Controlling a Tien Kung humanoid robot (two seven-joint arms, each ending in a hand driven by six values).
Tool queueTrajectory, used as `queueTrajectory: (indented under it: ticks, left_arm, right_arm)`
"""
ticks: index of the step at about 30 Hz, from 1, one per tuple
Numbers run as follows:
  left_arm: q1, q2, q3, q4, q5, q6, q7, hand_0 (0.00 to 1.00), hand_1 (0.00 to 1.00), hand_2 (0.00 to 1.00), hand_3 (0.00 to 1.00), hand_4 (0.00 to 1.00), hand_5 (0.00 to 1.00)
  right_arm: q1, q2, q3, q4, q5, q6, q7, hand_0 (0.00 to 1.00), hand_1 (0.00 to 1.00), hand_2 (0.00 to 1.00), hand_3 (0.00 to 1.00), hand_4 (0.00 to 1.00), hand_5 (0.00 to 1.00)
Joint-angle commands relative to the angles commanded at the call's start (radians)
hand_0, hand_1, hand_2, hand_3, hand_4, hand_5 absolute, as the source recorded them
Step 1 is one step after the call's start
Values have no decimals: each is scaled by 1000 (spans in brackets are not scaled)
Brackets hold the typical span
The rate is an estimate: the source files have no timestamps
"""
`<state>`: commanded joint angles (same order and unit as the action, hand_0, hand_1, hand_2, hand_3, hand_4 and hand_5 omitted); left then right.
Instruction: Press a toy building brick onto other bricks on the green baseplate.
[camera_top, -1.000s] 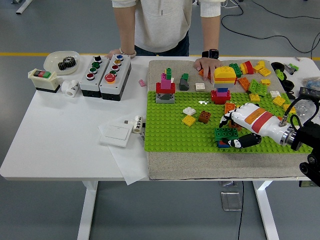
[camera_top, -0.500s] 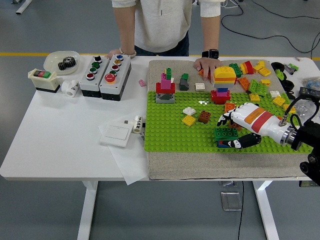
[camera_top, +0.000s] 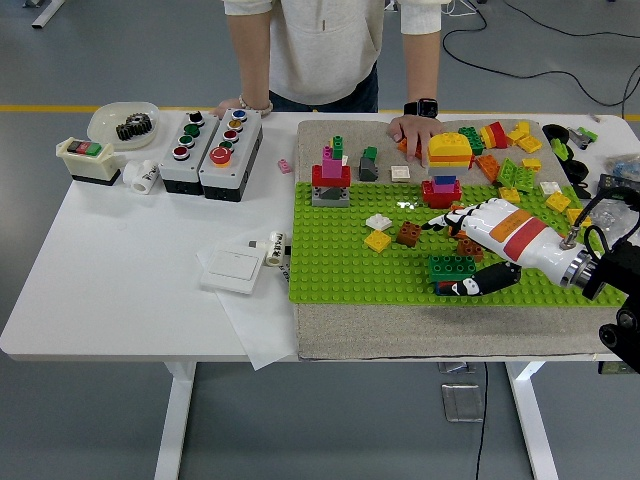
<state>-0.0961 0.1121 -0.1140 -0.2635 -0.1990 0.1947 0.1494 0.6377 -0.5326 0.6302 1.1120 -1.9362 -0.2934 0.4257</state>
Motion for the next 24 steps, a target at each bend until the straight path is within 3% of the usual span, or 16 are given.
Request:
queueTrajectory:
  ticks: [1,2,7,8,13,14,24]
  left_arm:
    - [1,0,-1,0,1,0,0,532,622,784,800,847,816]
    - [1,0,-1,0,1,0,0,530,622,783,800,845,817]
    - [3,2,-3,0,7,0,1,530,622,783,800,845,817]
    - [4,2,-4,0,8,0,2,531,623,783,800,845,816]
    - [7,2,-8,1,14,0,4,531,623,783,800,845,816]
    - [8,2,-9,1,15,0,5,530,622,783,799,846,818]
    - [9,2,-10,0,20,0,5,530,623,782,799,846,817]
  right_arm:
    - [-7,-6,5,21,6,-9,-10,532,616,751,824,998,510]
    - [-12,-10,9,37,15,-14,-16,607,645,753,813,931,471]
    - [-43,-30,28,120,87,-44,-45,607,645,753,813,931,471]
    - [-49,-33,33,134,102,-51,-49,613,647,709,641,852,487]
    - [-79,-47,58,207,173,-69,-72,613,647,709,641,852,487]
    - [-86,-50,62,223,201,-67,-81,615,636,691,577,795,493]
    - [-128,-68,75,326,348,6,-120,635,635,682,557,743,507]
